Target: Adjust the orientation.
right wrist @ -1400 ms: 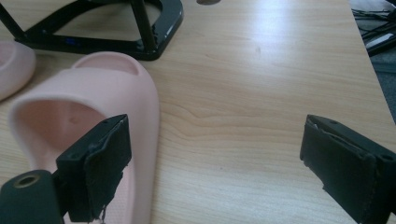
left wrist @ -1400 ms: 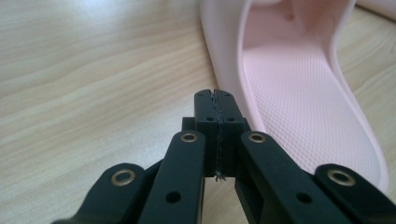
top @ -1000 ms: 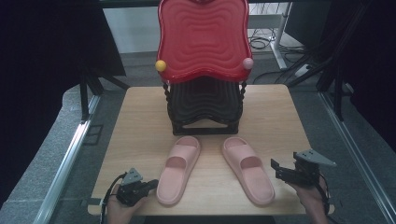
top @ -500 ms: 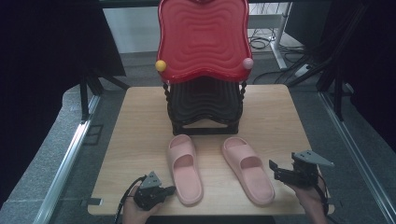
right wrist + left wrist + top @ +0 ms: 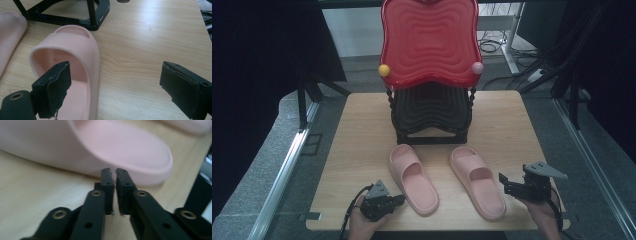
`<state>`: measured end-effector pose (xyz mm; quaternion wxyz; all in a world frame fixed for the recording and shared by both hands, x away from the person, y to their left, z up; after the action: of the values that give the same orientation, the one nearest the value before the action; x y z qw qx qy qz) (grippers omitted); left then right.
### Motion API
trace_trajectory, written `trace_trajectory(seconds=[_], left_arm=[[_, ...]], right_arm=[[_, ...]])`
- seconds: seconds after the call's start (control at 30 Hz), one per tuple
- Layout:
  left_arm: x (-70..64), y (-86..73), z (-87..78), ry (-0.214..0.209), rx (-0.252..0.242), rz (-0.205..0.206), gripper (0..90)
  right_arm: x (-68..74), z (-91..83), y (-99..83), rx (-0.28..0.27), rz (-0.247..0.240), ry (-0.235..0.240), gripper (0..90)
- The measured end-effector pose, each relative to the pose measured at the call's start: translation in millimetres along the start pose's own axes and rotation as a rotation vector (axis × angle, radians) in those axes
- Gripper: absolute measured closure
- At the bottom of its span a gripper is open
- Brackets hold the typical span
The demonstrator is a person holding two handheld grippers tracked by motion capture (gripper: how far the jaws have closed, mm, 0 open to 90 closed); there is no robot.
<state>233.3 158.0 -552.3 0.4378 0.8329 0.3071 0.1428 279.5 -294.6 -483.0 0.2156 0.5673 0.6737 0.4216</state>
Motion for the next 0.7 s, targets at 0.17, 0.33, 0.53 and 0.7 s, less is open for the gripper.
trace_trajectory(seconds=[0.17, 0.33, 0.53, 0.7], left_arm=[[19.3, 20.1, -19.0, 0.111, -0.085, -0.029, 53.1], [41.3, 38.7, -22.1, 0.208, -0.098, -0.063, 37.0], [61.8, 47.3, -27.5, 0.266, -0.135, -0.104, 29.2], [67.1, 40.2, -29.8, 0.264, -0.146, -0.123, 26.3]], right_arm=[[6.3, -5.5, 1.8, -0.013, -0.015, 0.015, 10.8], [10.9, -8.4, 1.5, -0.014, -0.021, 0.029, 10.9], [18.8, -14.6, 0.9, -0.008, -0.028, 0.044, 11.0], [36.1, -20.0, -0.4, -0.019, -0.053, 0.073, 15.5]])
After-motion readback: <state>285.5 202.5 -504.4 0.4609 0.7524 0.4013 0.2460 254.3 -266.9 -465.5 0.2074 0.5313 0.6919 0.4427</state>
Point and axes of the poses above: each handheld gripper's, and its own axes: z roughly forward along the jaws, y roughly out of its top, x roughly to its left, the point moved 1 cm from there along z, roughly forward along the jaws, and after that the axes turned 13 degrees about z, right-handed, at the moved point
